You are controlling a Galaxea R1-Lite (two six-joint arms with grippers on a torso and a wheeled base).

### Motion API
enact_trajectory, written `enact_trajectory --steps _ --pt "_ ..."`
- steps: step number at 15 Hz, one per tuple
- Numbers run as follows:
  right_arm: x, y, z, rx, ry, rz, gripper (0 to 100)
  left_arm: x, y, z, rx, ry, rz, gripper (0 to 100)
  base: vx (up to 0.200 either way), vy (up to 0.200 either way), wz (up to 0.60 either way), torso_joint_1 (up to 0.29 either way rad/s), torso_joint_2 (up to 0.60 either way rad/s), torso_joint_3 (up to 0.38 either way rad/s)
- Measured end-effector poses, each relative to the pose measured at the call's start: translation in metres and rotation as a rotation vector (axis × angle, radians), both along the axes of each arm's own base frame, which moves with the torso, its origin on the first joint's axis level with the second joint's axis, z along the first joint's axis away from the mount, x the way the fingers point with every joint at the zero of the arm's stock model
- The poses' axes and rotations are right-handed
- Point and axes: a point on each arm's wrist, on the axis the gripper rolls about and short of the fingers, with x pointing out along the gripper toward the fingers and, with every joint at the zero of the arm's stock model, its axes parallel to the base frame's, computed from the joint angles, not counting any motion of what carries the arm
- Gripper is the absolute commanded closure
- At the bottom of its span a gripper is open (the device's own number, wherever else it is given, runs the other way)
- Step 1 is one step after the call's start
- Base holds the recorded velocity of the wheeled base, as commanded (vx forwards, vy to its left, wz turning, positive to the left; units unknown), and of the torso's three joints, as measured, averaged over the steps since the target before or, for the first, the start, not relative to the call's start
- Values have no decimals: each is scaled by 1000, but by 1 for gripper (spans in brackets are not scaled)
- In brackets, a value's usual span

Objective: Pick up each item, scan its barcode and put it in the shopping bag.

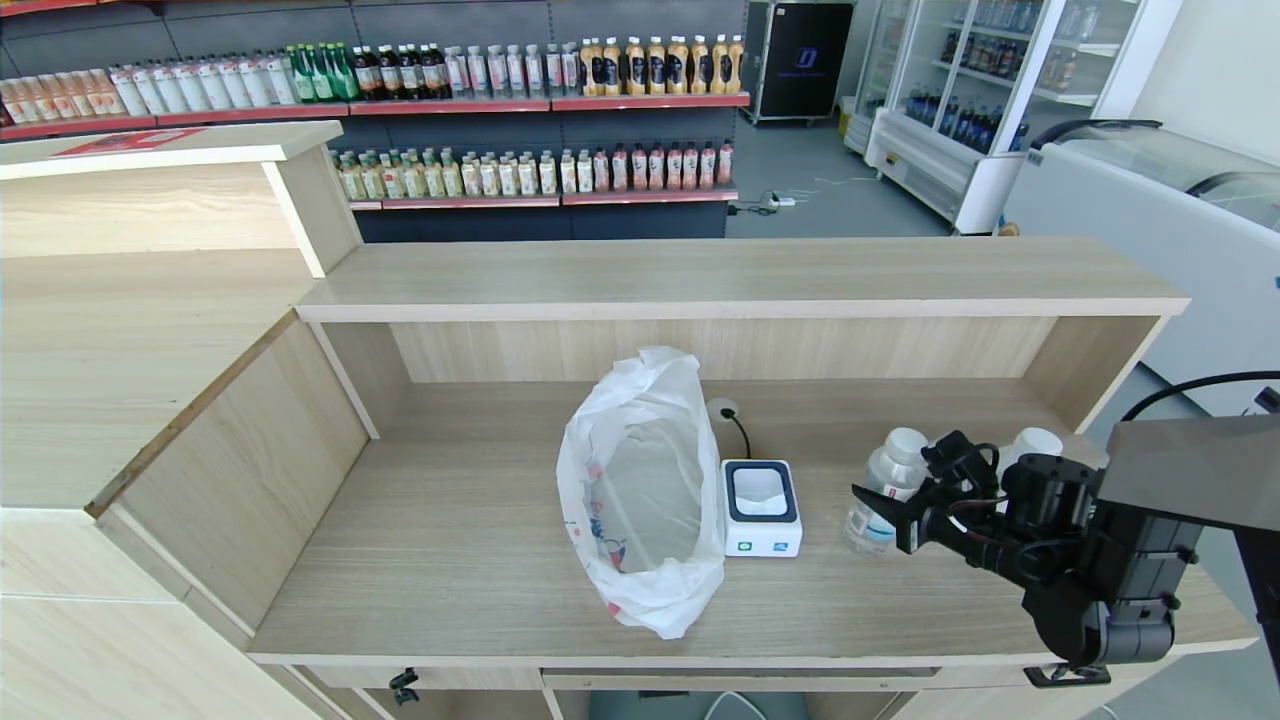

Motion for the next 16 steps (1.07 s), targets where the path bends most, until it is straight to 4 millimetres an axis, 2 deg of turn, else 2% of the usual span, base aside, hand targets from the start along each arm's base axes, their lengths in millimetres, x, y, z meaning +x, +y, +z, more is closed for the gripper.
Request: enact_trajectory --steps 6,8,11,16 --pt "-2 -1 0 -2 5 -8 100 0 0 0 0 0 0 0 0 0 0 0 0 0" --pt "-5 -4 7 27 24 -22 100 0 0 0 0 0 0 0 0 0 0 0 0 0" --pt "-12 -8 37 146 81 -49 100 0 0 0 0 0 0 0 0 0 0 0 0 0" --pt "-43 -27 121 249 90 67 100 0 0 0 0 0 0 0 0 0 0 0 0 0"
